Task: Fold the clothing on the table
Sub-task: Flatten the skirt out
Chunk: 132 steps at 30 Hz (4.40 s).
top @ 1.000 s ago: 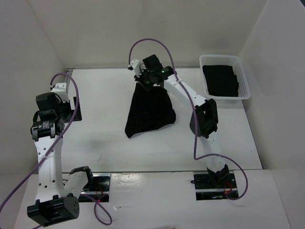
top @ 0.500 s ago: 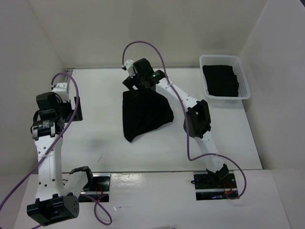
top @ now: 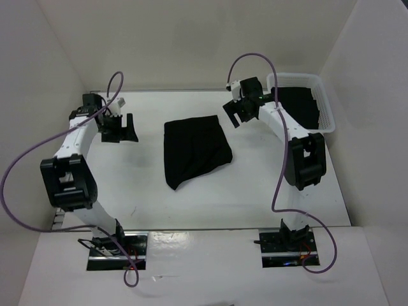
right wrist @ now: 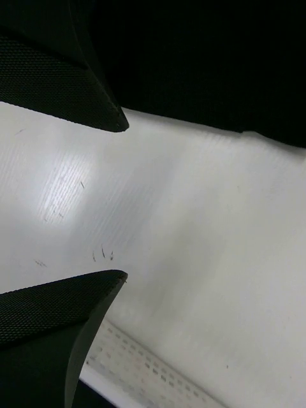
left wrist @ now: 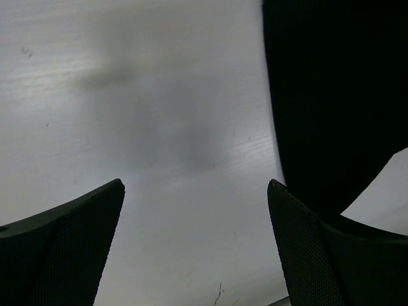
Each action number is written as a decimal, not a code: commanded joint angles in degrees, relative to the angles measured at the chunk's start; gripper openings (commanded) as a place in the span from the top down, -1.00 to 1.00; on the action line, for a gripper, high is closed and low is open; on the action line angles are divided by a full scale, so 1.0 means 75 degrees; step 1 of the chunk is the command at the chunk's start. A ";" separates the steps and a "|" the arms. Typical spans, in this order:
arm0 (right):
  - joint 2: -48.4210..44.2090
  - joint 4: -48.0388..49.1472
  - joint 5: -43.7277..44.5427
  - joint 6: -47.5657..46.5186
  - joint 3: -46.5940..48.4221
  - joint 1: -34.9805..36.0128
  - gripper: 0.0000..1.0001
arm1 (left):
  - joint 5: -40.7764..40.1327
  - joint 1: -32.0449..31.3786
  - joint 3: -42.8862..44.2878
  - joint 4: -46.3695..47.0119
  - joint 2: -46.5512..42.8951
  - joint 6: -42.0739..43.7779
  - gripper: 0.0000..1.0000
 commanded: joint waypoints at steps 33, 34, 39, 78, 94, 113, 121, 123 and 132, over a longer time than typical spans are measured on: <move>0.3400 -0.0623 -0.2151 0.1080 0.4268 0.0163 -0.44 | -0.0309 -0.1786 0.3232 0.1372 0.4207 -0.1259 -0.88; 0.3516 -0.0704 -0.2151 0.1081 0.4372 0.0163 -0.40 | -0.0309 -0.1856 0.3232 0.1372 0.4207 -0.1259 -0.88; 0.3739 -0.0705 -0.2233 0.1081 0.4443 0.0163 -0.35 | -0.0309 -0.2021 0.3489 0.1372 0.4616 -0.1259 -0.83; 0.5087 -0.1268 -0.2374 0.1010 0.5991 0.0163 -0.15 | -0.0098 -0.2161 0.4334 0.1232 0.5379 -0.1329 -0.26; 0.5450 -0.1408 -0.2515 0.1010 0.6366 0.0093 -0.11 | -0.0098 -0.2232 0.5153 0.0997 0.5917 -0.1259 -0.05; 0.5521 -0.1479 -0.2515 0.0940 0.6436 0.0093 0.25 | 0.0195 -0.2442 0.5353 0.0775 0.6223 -0.1259 0.42; 0.5381 -0.1479 -0.2351 0.0870 0.6436 0.0093 0.86 | 0.0173 -0.2443 0.5306 0.0681 0.6071 -0.1189 0.87; 0.5193 -0.1571 -0.2117 0.0870 0.6436 0.0093 1.00 | 0.0067 -0.2443 0.5458 0.0506 0.5861 -0.1118 1.00; 0.2807 -0.1690 -0.2233 0.0729 0.5911 0.0093 1.00 | -0.0367 -0.2443 0.6173 -0.0034 0.4140 -0.0650 1.00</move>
